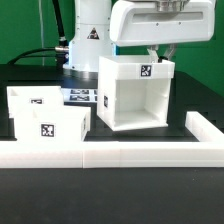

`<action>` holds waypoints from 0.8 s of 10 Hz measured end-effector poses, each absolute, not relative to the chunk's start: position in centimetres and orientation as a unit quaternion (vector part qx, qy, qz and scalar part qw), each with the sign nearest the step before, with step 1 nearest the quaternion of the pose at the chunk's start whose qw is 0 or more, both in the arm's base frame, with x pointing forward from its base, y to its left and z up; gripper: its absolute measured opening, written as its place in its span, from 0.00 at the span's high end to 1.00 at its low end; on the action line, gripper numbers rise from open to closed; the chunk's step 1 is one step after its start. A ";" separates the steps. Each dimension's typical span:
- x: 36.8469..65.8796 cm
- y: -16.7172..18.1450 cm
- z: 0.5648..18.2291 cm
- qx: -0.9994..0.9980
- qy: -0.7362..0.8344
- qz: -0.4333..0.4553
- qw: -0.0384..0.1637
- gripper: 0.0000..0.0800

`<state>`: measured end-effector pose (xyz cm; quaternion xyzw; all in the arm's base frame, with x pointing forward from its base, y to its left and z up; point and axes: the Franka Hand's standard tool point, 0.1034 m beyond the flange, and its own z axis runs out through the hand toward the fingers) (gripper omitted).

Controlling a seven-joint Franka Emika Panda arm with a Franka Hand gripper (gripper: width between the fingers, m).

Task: Assemble drawer

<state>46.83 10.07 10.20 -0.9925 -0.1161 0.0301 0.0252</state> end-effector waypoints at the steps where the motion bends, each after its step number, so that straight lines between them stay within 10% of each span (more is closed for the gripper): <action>1: 48.0 10.0 10.2 -0.993 -0.111 0.025 0.027 0.95; 8: 57.2 10.3 10.3 -0.996 -0.070 -0.021 0.044 0.95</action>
Offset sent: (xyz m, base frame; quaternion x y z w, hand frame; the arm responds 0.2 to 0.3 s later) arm 0.0475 -0.0050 -0.0174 0.0032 0.0115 0.0116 0.9999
